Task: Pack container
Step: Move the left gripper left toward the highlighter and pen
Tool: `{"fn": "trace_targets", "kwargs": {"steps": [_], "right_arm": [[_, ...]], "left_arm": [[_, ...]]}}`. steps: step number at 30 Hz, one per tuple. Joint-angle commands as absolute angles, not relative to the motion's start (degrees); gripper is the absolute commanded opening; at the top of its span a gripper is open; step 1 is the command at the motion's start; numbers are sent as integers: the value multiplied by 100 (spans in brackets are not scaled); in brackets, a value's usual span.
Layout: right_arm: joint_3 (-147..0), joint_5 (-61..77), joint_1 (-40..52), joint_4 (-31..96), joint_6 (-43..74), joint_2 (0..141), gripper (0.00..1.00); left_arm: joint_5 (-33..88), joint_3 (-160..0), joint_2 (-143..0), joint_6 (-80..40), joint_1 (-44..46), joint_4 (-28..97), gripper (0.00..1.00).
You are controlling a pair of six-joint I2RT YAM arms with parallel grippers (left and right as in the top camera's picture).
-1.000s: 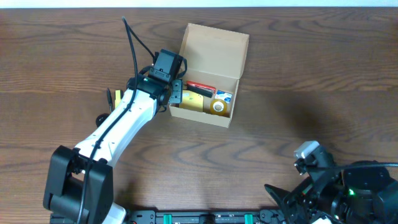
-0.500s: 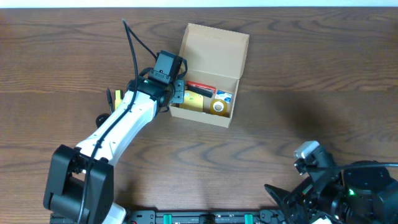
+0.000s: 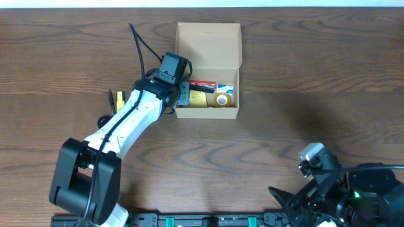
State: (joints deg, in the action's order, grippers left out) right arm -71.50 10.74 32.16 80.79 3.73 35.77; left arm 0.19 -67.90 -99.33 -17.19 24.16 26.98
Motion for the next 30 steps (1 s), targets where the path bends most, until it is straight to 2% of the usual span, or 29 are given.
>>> {"fn": "trace_targets", "kwargs": {"steps": [1,12,30], "right_arm": [[-7155,1118,3218,8082,421,3579,99],[-7155,1118,3218,8082,421,3579,99],[-7155,1118,3218,8082,421,3579,99]], "left_arm": [[25,-6755,-10001,-1999,2401,2718,6],[-213,-6755,-9996,-1925,2383,3210,6],[-381,-6768,-9957,-1518,2056,3275,6]]}}
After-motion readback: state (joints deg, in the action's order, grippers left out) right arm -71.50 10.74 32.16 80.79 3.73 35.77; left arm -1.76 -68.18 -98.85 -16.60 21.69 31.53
